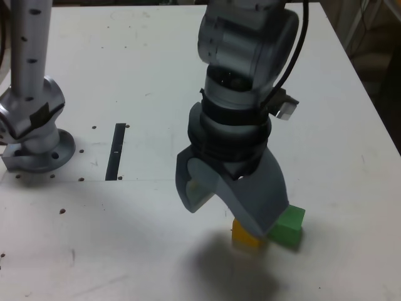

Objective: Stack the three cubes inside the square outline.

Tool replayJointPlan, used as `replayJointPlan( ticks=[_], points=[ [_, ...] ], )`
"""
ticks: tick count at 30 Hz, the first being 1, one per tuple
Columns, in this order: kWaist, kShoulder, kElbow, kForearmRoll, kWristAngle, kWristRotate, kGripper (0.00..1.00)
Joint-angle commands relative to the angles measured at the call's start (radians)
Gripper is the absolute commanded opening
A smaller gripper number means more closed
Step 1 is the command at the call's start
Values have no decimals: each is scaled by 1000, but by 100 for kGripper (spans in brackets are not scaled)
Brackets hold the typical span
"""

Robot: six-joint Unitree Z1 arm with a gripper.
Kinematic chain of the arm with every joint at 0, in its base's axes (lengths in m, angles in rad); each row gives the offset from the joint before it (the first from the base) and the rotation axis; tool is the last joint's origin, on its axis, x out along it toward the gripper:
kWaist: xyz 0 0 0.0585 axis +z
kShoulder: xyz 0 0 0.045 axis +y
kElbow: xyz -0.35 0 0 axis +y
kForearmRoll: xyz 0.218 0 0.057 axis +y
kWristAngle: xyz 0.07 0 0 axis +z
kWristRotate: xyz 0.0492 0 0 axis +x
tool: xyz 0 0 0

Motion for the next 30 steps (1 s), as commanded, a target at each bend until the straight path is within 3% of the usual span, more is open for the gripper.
replayJointPlan(
  ticks=[1,30],
  points=[
    [-2,-4,13,-4,4,6,99],
    [-11,82,106,-122,-48,3,98]
  ],
)
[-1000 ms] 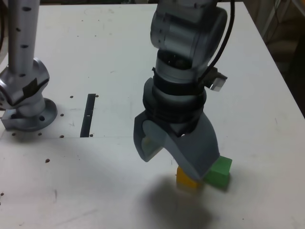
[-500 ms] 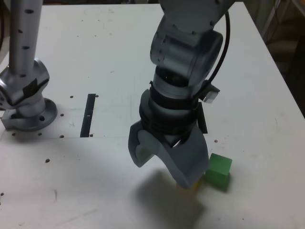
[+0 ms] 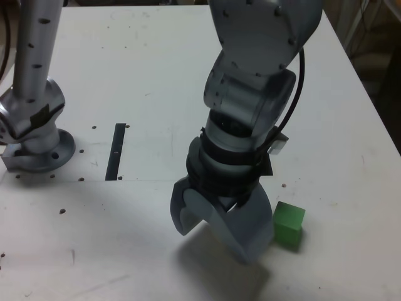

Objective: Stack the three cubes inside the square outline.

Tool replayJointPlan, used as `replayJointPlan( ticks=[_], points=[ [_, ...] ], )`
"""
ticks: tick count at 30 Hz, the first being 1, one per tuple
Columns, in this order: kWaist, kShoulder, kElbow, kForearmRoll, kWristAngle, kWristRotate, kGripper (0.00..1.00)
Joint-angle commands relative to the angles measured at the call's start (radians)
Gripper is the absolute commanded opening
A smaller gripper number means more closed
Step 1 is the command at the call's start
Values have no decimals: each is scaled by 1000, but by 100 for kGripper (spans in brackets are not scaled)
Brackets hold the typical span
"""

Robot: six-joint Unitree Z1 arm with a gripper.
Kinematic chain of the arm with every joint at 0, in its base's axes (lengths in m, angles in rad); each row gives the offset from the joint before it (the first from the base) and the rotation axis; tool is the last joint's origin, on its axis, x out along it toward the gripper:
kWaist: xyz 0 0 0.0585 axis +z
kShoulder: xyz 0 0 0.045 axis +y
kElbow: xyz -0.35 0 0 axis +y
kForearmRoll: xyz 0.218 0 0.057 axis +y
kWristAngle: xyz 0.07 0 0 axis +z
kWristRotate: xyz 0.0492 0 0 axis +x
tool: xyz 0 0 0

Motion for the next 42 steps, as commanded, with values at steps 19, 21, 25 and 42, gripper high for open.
replayJointPlan(
  ticks=[19,21,25,42],
  points=[
    [29,87,-48,-38,-25,13,95],
    [39,90,-49,-37,-25,16,95],
    [55,95,-48,-34,-25,20,94],
    [78,110,-60,-23,-24,24,82]
  ],
)
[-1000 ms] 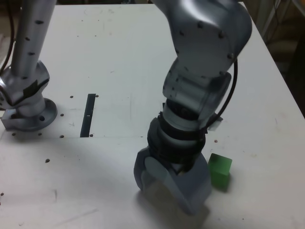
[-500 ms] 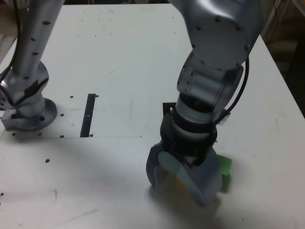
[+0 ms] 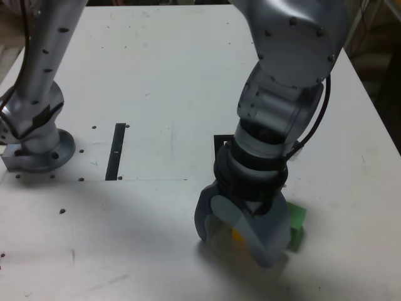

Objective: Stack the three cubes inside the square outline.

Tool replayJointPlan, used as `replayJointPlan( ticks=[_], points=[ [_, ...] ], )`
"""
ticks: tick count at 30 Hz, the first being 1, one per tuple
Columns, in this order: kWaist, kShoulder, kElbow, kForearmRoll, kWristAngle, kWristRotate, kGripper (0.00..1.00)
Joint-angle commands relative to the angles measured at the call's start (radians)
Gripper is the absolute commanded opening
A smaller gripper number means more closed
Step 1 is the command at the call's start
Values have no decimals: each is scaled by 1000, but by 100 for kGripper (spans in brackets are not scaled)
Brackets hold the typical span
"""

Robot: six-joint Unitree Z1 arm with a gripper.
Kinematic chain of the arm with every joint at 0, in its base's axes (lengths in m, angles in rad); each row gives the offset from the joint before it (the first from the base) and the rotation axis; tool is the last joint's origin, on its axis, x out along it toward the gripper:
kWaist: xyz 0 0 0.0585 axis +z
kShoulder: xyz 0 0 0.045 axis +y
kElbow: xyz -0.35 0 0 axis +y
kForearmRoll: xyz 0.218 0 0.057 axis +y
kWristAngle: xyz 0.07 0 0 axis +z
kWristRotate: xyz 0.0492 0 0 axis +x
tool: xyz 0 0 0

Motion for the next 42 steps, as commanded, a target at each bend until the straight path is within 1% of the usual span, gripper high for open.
replayJointPlan(
  ticks=[1,4,10,13,22,28,32,37,42],
  points=[
    [4,21,0,2,0,1,80],
    [4,22,-2,6,-1,-4,72],
    [4,19,-13,3,15,-9,45],
    [4,16,-16,1,21,-9,39],
    [4,3,-15,8,29,-9,38],
    [4,-29,-1,13,38,-12,38],
    [4,-65,5,32,54,-23,38],
    [8,-111,0,70,85,-50,38],
    [36,-145,-2,114,102,-75,38]
  ],
)
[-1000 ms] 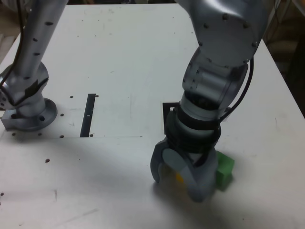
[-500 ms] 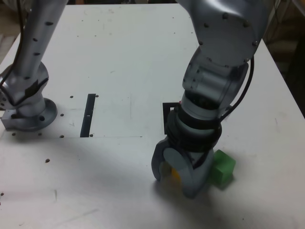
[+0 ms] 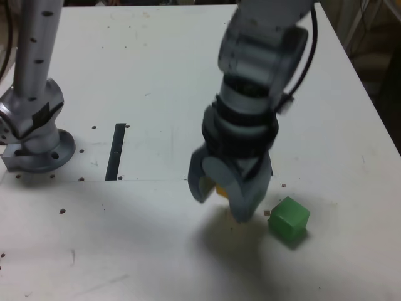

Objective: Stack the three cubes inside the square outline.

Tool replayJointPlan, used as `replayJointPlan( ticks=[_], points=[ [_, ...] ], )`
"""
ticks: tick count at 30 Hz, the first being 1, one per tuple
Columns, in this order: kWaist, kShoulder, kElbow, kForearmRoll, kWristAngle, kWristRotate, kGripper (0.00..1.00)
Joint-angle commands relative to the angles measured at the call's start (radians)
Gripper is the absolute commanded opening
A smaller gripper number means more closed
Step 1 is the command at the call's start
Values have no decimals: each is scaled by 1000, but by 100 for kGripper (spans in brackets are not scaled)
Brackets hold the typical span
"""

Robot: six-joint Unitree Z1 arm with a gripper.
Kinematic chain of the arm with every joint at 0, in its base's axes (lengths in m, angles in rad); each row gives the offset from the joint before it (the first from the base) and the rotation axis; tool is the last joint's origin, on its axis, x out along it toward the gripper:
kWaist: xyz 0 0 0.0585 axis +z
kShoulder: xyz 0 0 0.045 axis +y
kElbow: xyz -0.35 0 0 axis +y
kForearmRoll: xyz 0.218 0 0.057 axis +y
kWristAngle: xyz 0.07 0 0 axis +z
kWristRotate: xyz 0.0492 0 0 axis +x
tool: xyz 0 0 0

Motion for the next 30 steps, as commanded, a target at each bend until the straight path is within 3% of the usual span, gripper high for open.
replayJointPlan(
  ticks=[1,13,30],
  points=[
    [19,-18,-3,16,5,-7,38],
    [174,-72,-1,82,15,-12,38],
    [305,-47,-65,91,-33,-14,38]
  ],
)
